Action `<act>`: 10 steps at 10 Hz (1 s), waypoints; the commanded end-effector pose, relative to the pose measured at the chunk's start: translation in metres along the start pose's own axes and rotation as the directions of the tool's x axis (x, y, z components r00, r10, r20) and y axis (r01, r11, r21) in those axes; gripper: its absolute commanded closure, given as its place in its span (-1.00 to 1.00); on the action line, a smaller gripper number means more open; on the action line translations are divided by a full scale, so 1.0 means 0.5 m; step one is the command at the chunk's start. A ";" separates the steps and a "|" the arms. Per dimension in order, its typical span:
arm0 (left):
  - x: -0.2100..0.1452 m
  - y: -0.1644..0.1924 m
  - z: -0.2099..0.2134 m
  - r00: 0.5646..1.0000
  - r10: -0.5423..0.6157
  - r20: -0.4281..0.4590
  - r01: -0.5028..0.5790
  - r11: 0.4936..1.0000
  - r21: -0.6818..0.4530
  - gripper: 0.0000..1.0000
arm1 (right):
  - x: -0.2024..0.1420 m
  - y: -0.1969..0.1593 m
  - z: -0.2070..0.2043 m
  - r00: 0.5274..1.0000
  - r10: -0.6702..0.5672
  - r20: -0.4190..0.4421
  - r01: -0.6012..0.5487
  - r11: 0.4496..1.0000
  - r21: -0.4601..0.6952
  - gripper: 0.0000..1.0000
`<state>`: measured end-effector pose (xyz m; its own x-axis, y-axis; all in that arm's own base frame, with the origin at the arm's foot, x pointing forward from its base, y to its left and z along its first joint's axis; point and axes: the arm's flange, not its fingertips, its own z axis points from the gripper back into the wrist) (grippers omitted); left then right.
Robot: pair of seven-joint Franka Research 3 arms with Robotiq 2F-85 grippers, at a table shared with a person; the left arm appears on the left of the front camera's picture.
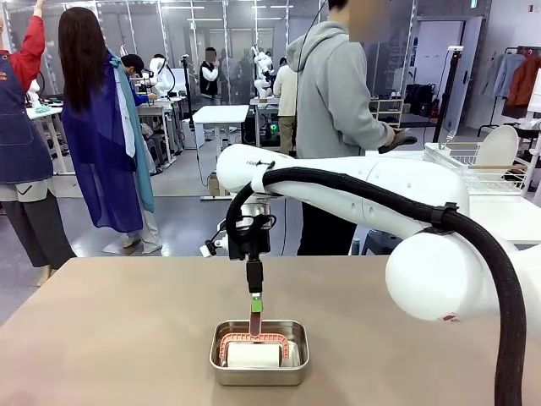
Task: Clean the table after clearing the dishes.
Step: When the right (or left) Handle tray is removed, use the right hand (or left hand) to clean the right (or left) side of the table with the Lint Roller.
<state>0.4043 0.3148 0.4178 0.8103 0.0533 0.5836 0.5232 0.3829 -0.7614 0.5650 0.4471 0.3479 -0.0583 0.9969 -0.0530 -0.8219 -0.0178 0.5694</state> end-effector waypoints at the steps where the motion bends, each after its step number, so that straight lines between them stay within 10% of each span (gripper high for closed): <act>1: -0.001 -0.011 -0.002 1.000 0.013 0.008 -0.013 1.000 0.021 -1.00 | 0.027 -0.017 0.030 1.000 0.003 0.008 -0.003 1.000 0.012 1.00; 2: -0.001 -0.011 -0.002 1.000 0.013 0.008 -0.013 1.000 0.021 -1.00 | 0.026 -0.016 0.031 1.000 0.001 0.008 -0.001 1.000 0.012 0.70; 4: -0.001 -0.011 -0.002 1.000 0.013 0.008 -0.013 1.000 0.021 -1.00 | 0.024 -0.015 0.030 1.000 -0.004 0.007 0.004 1.000 0.012 1.00; 10: -0.001 -0.011 -0.002 1.000 0.013 0.008 -0.013 1.000 0.021 -1.00 | -0.114 0.168 0.065 0.976 -0.167 0.141 0.190 0.967 -0.172 1.00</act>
<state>0.4043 0.3149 0.4178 0.8103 0.0534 0.5836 0.5231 0.3830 -0.7614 0.5723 0.4367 0.4166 0.0677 0.9970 -0.0365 -0.8750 0.0769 0.4780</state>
